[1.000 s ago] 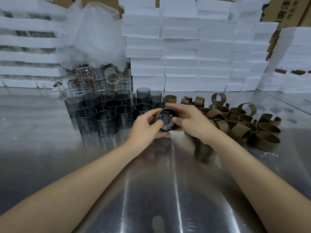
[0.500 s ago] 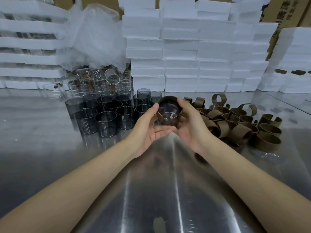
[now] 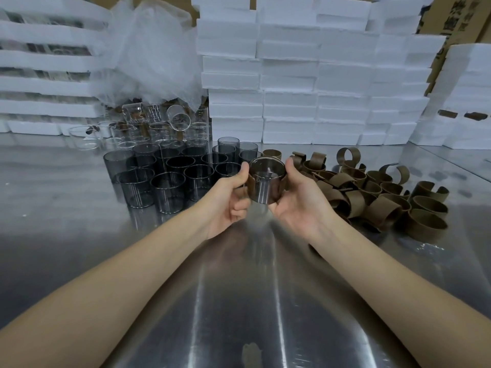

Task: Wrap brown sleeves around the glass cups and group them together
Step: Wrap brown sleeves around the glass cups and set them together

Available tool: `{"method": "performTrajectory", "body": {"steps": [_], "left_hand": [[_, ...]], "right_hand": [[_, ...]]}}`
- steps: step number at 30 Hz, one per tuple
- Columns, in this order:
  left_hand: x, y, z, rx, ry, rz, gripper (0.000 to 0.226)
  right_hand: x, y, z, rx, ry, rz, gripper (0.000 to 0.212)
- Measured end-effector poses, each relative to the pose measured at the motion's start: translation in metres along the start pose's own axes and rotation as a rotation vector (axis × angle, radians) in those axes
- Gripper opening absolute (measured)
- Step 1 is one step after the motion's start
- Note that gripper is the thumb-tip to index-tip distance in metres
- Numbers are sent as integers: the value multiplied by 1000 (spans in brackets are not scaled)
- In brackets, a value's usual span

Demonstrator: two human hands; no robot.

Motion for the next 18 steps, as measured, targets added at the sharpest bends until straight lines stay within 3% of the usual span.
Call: {"method": "performTrajectory", "body": {"steps": [4,13,18], "left_hand": [[-1,0,2,-7,-25,-52,32],[2,-7,5,15,-208,53,56],[-13,-3,-3,-84,-479,402,67]], "right_hand": [[-1,2,3,6,48,-4,35],[8,3,3,11,152,-232,36],[11,1,2,17,131,-198,37]]}}
Point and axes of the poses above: each hand's wrist, its own z-axis towards the middle knuckle, its own y-axis out of the back of the hand, x = y × z, the point moved 7 cm from there along z, towards the middle knuckle, and after that the axes turned 6 degrees about x, right-handed, at the moved point
